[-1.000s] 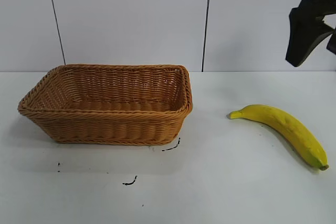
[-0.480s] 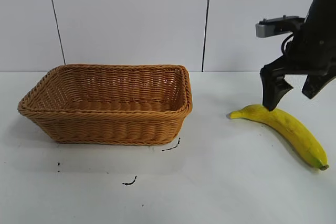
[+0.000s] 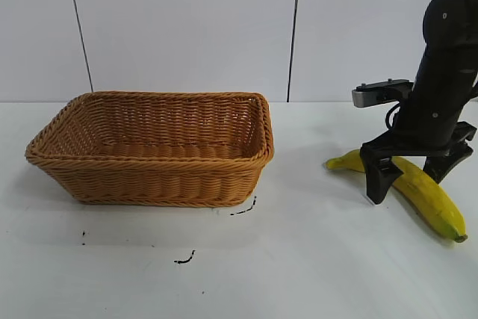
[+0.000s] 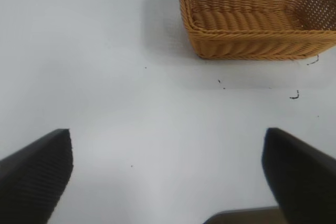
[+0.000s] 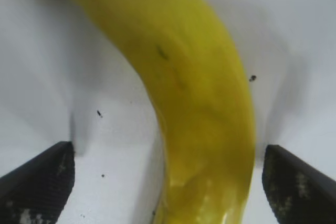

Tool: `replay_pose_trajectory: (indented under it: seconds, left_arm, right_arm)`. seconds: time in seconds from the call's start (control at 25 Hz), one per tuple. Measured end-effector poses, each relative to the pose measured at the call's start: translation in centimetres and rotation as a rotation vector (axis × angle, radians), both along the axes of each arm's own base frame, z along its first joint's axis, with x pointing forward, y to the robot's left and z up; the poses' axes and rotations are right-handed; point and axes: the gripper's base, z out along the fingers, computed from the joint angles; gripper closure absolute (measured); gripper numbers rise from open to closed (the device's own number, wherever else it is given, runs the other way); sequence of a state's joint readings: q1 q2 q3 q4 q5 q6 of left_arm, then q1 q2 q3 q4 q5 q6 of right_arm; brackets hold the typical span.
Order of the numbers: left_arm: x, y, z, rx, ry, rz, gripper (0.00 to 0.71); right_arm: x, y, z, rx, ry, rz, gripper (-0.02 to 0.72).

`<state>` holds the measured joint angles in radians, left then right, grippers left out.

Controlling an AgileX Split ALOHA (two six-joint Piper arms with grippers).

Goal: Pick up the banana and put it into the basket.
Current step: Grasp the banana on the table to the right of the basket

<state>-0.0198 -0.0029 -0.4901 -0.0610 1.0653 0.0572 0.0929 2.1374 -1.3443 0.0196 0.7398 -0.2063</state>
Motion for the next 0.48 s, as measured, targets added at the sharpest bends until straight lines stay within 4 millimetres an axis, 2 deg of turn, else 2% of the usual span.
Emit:
replay_pose_trajectory:
  seconds: [0.04, 0.28, 0.36, 0.48]
  left_arm:
    - [0.0, 0.0, 0.0, 0.0, 0.0, 0.0, 0.015]
    - [0.0, 0.0, 0.0, 0.0, 0.0, 0.0, 0.015]
    - [0.0, 0.0, 0.0, 0.0, 0.0, 0.0, 0.015]
    - [0.0, 0.0, 0.0, 0.0, 0.0, 0.0, 0.015]
  right_arm:
    - [0.0, 0.0, 0.0, 0.0, 0.002, -0.005, 0.391]
    - [-0.1, -0.2, 0.4, -0.022, 0.008, 0.002, 0.386]
    - [-0.2, -0.2, 1.4, -0.023, 0.001, 0.001, 0.386]
    - [-0.5, -0.3, 4.4, -0.018, -0.058, -0.001, 0.386]
